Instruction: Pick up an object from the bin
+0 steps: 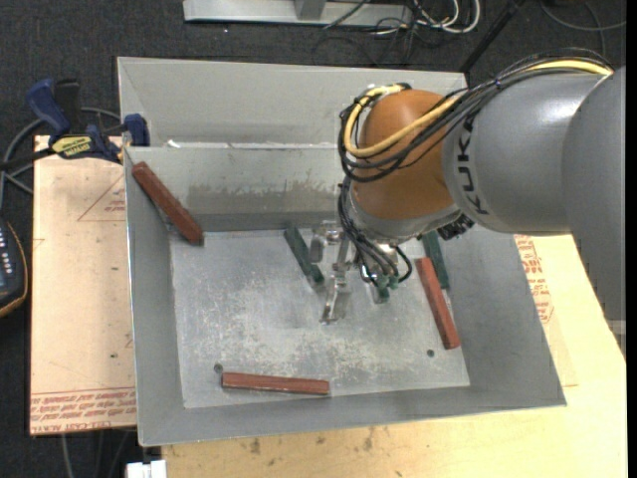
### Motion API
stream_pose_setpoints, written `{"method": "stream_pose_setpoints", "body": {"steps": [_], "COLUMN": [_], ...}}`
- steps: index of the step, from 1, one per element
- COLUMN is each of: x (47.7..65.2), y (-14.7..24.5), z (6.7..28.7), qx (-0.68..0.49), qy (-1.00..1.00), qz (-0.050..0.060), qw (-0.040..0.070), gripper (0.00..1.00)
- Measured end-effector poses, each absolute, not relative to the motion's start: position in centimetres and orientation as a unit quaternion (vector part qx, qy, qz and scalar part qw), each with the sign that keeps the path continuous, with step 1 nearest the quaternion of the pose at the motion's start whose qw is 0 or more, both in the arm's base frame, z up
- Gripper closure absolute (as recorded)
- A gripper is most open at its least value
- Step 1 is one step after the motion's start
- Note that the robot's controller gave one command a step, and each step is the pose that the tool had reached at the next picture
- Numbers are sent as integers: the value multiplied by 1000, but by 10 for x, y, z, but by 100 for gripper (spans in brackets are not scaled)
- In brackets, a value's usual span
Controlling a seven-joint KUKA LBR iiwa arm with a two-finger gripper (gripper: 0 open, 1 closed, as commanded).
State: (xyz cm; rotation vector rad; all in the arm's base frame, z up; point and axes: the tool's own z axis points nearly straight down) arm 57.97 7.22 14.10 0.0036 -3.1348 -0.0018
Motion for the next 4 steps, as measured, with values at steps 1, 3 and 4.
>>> {"method": "stream_pose_setpoints", "body": {"steps": [1,3,4], "x": [629,629,620], "y": [31,34,8], "z": [66,70,75], "qx": [6,8,169], "qy": [-1000,-1000,-986], "qz": [0,-1,0], "qw": [0,-2,-1], "gripper": [0,0,0]}}
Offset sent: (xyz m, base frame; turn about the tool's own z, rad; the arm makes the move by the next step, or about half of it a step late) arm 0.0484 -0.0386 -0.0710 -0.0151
